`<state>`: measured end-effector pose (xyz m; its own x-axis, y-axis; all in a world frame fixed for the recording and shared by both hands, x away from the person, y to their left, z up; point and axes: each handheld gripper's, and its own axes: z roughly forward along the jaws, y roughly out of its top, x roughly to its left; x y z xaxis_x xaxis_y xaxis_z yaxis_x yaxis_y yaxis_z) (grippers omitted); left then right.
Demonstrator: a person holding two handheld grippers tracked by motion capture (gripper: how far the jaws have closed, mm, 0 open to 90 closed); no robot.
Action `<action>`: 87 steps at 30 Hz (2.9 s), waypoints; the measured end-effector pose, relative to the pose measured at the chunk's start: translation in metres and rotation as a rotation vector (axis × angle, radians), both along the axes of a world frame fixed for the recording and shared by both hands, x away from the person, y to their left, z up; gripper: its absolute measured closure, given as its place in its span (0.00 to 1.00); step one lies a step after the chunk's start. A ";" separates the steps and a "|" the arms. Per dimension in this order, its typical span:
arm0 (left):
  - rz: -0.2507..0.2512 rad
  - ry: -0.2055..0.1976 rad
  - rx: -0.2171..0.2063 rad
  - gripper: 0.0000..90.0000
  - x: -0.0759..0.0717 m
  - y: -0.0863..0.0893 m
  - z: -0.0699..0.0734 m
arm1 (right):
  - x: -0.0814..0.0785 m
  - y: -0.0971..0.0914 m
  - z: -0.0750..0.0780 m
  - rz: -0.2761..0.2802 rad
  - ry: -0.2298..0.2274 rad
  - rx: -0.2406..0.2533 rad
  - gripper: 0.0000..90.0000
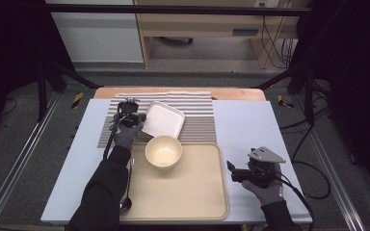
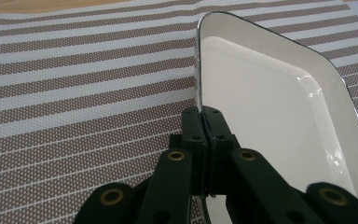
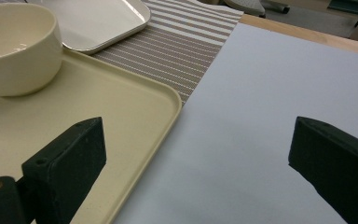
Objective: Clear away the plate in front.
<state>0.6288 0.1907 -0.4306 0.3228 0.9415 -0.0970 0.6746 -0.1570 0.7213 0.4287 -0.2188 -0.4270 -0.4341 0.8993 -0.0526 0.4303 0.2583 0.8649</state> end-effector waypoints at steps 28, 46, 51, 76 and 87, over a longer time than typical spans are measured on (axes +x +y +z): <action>0.021 -0.201 -0.059 0.98 -0.034 0.022 0.072 | -0.003 -0.001 0.004 0.001 -0.011 0.013 0.04; -0.044 -0.282 -0.100 0.98 -0.080 0.026 0.109 | -0.004 0.001 0.005 0.002 -0.013 0.013 0.04; -0.078 -0.295 -0.105 0.98 -0.096 0.024 0.113 | -0.005 0.001 0.006 0.006 -0.018 0.016 0.04; -0.239 -0.301 -0.138 0.98 -0.169 0.008 0.099 | -0.008 -0.001 0.011 0.016 -0.030 0.030 0.04; -0.279 -0.277 -0.137 0.98 -0.185 -0.002 0.083 | -0.010 0.000 0.015 0.025 -0.044 0.029 0.04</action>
